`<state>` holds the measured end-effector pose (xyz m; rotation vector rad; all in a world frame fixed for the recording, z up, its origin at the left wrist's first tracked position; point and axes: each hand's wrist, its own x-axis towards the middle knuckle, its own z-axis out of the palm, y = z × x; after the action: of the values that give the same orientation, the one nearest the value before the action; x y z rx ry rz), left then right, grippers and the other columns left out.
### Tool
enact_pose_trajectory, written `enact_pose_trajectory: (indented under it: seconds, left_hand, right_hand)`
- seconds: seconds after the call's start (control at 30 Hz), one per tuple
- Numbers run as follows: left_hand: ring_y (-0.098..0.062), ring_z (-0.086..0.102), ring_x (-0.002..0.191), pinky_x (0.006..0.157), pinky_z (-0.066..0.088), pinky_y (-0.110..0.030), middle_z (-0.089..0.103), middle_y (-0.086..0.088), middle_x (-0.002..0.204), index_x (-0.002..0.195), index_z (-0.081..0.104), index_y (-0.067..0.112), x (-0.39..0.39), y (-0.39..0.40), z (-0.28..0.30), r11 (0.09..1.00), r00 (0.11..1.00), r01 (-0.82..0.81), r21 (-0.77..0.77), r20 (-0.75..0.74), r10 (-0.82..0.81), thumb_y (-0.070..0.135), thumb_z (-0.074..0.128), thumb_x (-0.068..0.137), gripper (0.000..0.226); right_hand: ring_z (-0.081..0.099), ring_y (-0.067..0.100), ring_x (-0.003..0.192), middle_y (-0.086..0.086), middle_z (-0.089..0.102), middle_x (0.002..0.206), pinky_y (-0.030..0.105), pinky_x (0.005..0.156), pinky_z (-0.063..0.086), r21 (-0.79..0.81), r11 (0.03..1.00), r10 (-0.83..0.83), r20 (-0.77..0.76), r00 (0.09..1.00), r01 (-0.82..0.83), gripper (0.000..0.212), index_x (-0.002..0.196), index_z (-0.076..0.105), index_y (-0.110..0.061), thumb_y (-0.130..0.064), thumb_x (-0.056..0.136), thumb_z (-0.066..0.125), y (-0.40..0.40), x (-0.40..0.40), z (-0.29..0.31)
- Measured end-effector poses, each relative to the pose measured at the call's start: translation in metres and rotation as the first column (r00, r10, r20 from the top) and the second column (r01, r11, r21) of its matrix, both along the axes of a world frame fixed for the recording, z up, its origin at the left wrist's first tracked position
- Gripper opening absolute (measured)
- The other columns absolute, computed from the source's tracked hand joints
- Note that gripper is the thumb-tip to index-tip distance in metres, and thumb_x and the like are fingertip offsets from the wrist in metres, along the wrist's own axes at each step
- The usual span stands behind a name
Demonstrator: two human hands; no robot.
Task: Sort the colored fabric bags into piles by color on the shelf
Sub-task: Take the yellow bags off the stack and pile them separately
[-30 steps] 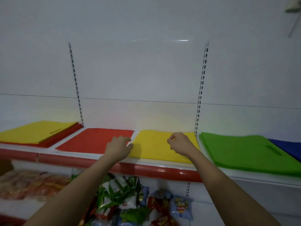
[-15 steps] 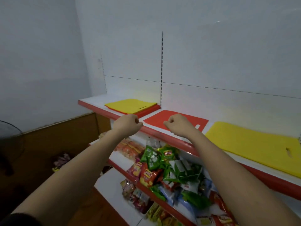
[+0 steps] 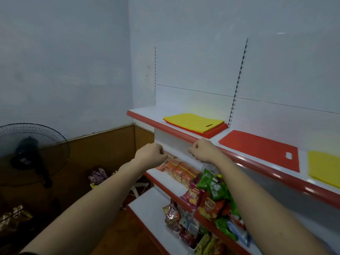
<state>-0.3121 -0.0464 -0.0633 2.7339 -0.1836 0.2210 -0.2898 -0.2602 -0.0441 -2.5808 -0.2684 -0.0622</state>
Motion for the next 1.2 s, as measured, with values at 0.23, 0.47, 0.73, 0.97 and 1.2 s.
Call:
enact_pose_trajectory:
  seconds: [0.23,0.47,0.73,0.97,1.2]
  left_hand:
    - [-0.015,0.065,0.071,0.052,0.046,-0.024,0.067,0.002,0.077,0.089,0.065,0.018,0.043,0.049,0.005,0.999,0.997,0.037,-0.039,0.066,-0.034,0.04,0.054,0.094,0.025]
    - [-0.017,0.066,0.073,0.061,0.054,-0.031,0.069,0.0,0.079,0.09,0.065,0.016,0.118,0.053,0.006,0.993,0.991,0.115,-0.028,0.071,-0.112,0.037,0.053,0.093,0.024]
    - [-0.021,0.063,0.075,0.06,0.048,-0.031,0.068,-0.007,0.082,0.087,0.065,0.014,0.217,0.047,0.006,0.987,0.981,0.157,-0.043,0.125,-0.151,0.037,0.053,0.093,0.028]
    - [-0.019,0.059,0.073,0.064,0.046,-0.033,0.065,-0.001,0.078,0.086,0.063,0.019,0.293,0.043,0.016,0.959,0.978,0.187,-0.214,0.127,-0.163,0.034,0.055,0.092,0.018]
    - [-0.023,0.059,0.074,0.064,0.044,-0.033,0.063,-0.002,0.075,0.079,0.059,0.014,0.376,0.032,0.009,0.908,0.985,0.168,-0.384,0.106,-0.138,0.029,0.06,0.086,0.017]
  right_hand:
    - [0.042,0.021,0.06,0.011,0.046,0.065,0.033,0.061,0.037,-0.031,0.999,-0.026,-0.034,0.999,0.025,0.037,0.063,0.045,-0.013,-0.032,0.093,0.054,0.046,0.032,0.0]
    - [0.052,0.023,0.054,0.016,0.059,0.063,0.034,0.058,0.047,-0.06,0.994,-0.095,-0.015,0.995,0.094,0.04,0.061,0.051,-0.009,-0.031,0.095,0.055,0.043,0.09,0.009]
    - [0.052,0.028,0.063,0.015,0.057,0.067,0.035,0.06,0.04,0.005,0.981,-0.196,0.049,0.979,0.196,0.036,0.067,0.054,-0.005,-0.03,0.093,0.057,0.038,0.178,0.014]
    - [0.059,0.028,0.074,0.005,0.062,0.082,0.036,0.066,0.046,0.211,0.877,-0.471,0.202,0.858,0.432,0.012,0.088,0.055,-0.018,-0.027,0.094,0.052,0.013,0.208,-0.005]
    - [0.053,0.021,0.073,0.007,0.058,0.09,0.033,0.063,0.038,0.424,0.663,-0.741,0.254,0.622,0.617,0.005,0.094,0.055,-0.009,-0.01,0.09,0.053,-0.007,0.231,-0.031]
